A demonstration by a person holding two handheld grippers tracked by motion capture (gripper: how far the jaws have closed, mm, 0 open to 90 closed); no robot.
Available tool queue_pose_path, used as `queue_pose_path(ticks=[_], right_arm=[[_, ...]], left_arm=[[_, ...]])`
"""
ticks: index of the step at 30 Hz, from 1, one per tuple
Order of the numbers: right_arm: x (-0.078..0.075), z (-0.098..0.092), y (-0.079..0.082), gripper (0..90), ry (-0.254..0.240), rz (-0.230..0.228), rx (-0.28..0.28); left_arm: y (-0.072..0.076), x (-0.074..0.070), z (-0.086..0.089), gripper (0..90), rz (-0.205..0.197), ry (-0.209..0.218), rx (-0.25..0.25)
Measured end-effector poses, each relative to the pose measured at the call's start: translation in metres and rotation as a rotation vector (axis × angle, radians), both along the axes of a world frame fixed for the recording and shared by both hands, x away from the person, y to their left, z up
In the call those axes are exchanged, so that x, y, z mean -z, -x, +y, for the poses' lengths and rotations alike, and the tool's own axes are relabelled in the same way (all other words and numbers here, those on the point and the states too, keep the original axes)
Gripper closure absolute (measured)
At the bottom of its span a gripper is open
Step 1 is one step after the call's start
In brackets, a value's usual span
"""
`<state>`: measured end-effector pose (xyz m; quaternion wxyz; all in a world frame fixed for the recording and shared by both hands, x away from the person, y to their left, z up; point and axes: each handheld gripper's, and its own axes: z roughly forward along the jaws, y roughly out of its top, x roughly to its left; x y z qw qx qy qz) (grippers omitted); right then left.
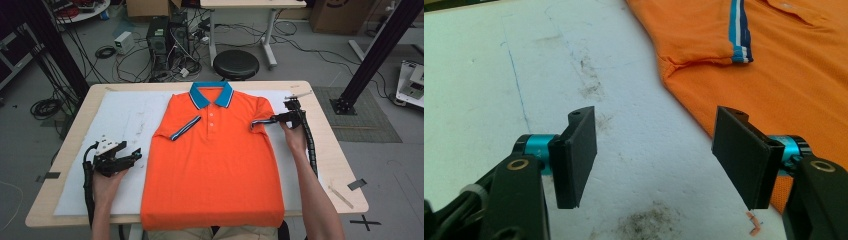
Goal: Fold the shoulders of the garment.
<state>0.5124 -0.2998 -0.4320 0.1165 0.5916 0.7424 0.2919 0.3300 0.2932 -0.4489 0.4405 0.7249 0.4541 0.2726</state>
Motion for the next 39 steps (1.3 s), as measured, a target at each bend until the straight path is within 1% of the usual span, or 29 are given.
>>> queue_pose_path(ticks=[1, 2, 3, 4, 5, 6, 7, 8, 9, 10, 13, 14, 15, 16, 17, 18, 20, 21, 22, 23, 24, 29, 31, 33, 34, 35, 36, 38, 39], right_arm=[[-0.001, 0.002, 0.0, 71.1, 0.038, -0.008, 0.003], [-0.001, 0.002, 0.0, 83.3, 0.016, -0.005, -0.015], [-0.001, 0.002, 0.0, 83.3, 0.016, -0.005, -0.015], [-0.005, 0.004, 0.001, 88.3, 0.001, -0.021, -0.028], [-0.005, 0.004, 0.001, 88.3, 0.001, -0.021, -0.028], [-0.012, 0.01, 0.004, 88.5, -0.036, -0.048, -0.049], [-0.012, 0.01, 0.004, 88.5, -0.036, -0.048, -0.049], [-0.02, 0.02, 0.007, 88.5, -0.056, -0.083, -0.08], [-0.02, 0.02, 0.007, 88.5, -0.056, -0.083, -0.08], [-0.028, 0.032, 0.007, 88.5, -0.067, -0.097, -0.108], [-0.035, 0.042, 0.005, 88.5, -0.094, -0.11, -0.127], [-0.045, 0.055, 0.004, 88.4, -0.114, -0.143, -0.161], [-0.045, 0.055, 0.004, 88.4, -0.114, -0.143, -0.161], [-0.053, 0.068, 0.002, 88.2, -0.142, -0.143, -0.194], [-0.053, 0.068, 0.002, 88.2, -0.142, -0.143, -0.194], [-0.057, 0.081, -0.003, 87.3, -0.172, -0.14, -0.225], [-0.056, 0.094, -0.009, 80.7, -0.181, -0.126, -0.256], [-0.056, 0.094, -0.009, 80.7, -0.181, -0.126, -0.256], [-0.055, 0.104, -0.012, 68.4, -0.173, -0.124, -0.265], [-0.055, 0.104, -0.012, 68.4, -0.173, -0.124, -0.265], [-0.054, 0.11, -0.011, 60.6, -0.163, -0.135, -0.258], [-0.052, 0.111, -0.008, 55.7, -0.142, -0.126, -0.258], [-0.048, 0.108, 0.0, 54.2, -0.091, -0.093, -0.277], [-0.043, 0.105, 0.007, 54.9, -0.008, -0.072, -0.264], [-0.04, 0.101, 0.011, 55.7, 0.03, -0.074, -0.256], [-0.04, 0.101, 0.011, 55.7, 0.03, -0.074, -0.256], [-0.036, 0.091, 0.02, 57.2, 0.042, -0.08, -0.226], [-0.033, 0.078, 0.03, 58.5, 0.028, -0.08, -0.198], [-0.033, 0.078, 0.03, 58.5, 0.028, -0.08, -0.198]], left_arm=[[0.0, 0.0, 0.0, 34.5, -0.001, 0.0, 0.001], [0.0, 0.0, 0.0, 34.5, -0.003, -0.001, 0.0], [0.0, 0.0, 0.0, 34.5, -0.003, -0.001, 0.0], [0.0, 0.0, 0.0, 34.5, -0.001, -0.002, -0.001], [0.0, 0.0, 0.0, 34.6, -0.001, -0.002, -0.001], [-0.001, 0.0, 0.0, 34.6, 0.003, -0.006, 0.003], [-0.001, 0.0, 0.0, 34.6, 0.004, -0.008, 0.0], [-0.001, 0.0, -0.001, 34.5, 0.004, -0.01, -0.002], [-0.001, 0.0, -0.001, 34.5, 0.004, -0.01, -0.002], [-0.001, 0.0, -0.002, 34.6, 0.003, -0.015, 0.0], [0.0, 0.0, -0.001, 34.6, 0.002, -0.016, 0.002], [-0.001, 0.0, -0.002, 34.6, 0.002, -0.015, 0.0], [-0.001, 0.0, -0.002, 34.6, 0.004, -0.014, 0.0], [-0.001, 0.0, -0.002, 34.5, 0.004, -0.015, 0.0], [-0.001, 0.0, -0.002, 34.5, 0.004, -0.015, 0.0], [-0.001, 0.0, -0.002, 34.5, 0.002, -0.016, -0.001], [0.0, 0.0, -0.001, 34.5, 0.001, -0.015, 0.003], [0.0, 0.0, -0.001, 34.5, 0.001, -0.015, 0.003], [0.0, 0.0, -0.001, 34.5, 0.002, -0.015, 0.003], [0.0, 0.0, -0.001, 34.5, 0.002, -0.014, 0.004], [0.0, 0.0, -0.001, 34.5, 0.001, -0.012, 0.005], [0.0, 0.0, -0.001, 34.5, 0.002, -0.012, 0.006], [0.0, 0.0, -0.001, 34.5, 0.002, -0.015, 0.007], [0.0, 0.0, -0.001, 34.5, 0.001, -0.014, 0.005], [0.0, 0.0, -0.001, 34.6, 0.002, -0.015, 0.005], [0.0, 0.0, -0.001, 34.5, 0.002, -0.015, 0.005], [0.0, 0.0, -0.001, 34.6, 0.002, -0.016, 0.006], [-0.001, 0.0, -0.001, 34.5, 0.003, -0.018, 0.004], [-0.001, 0.0, -0.002, 34.5, 0.002, -0.018, 0.002]])
